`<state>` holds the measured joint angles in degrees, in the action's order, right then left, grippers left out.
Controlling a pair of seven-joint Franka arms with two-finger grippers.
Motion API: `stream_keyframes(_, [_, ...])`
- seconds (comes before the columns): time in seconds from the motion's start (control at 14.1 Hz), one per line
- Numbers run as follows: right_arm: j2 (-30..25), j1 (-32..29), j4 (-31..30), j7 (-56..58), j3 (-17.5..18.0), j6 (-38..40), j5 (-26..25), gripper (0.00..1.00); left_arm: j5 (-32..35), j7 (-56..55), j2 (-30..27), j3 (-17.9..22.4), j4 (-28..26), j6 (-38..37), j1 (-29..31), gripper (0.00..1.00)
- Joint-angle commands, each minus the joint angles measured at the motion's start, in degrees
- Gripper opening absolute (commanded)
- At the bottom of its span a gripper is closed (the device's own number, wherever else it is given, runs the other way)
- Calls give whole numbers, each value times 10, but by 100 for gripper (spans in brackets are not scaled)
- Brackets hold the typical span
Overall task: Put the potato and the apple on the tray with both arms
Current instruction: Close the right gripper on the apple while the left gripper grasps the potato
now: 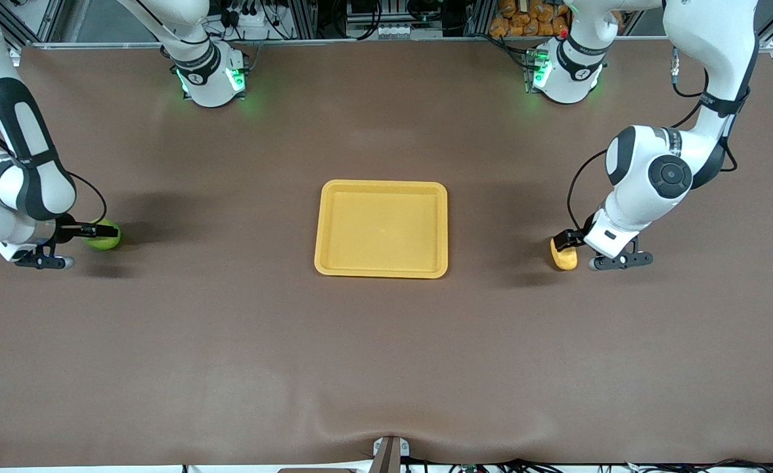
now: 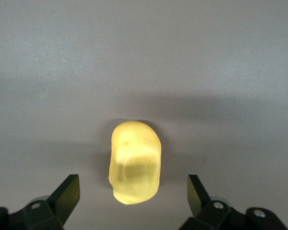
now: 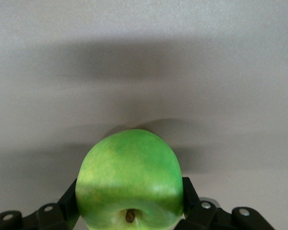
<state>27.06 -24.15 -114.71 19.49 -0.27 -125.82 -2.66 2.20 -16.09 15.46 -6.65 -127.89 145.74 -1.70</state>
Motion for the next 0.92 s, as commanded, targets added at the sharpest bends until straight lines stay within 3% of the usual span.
stream_keyframes(0.0, [-9, -12, 26, 27, 12, 35, -9, 0, -2, -15, 15, -3, -9, 34, 1, 96])
stream_keyframes(0.57, [-10, 16, 110, 28, 15, 124, -8, 0, -2, -17, 56, -3, -7, 69, 0, 86])
stream_keyframes(0.85, [-11, 35, 153, 28, 16, 193, -8, 0, -2, -17, 63, -3, -7, 71, 0, 74])
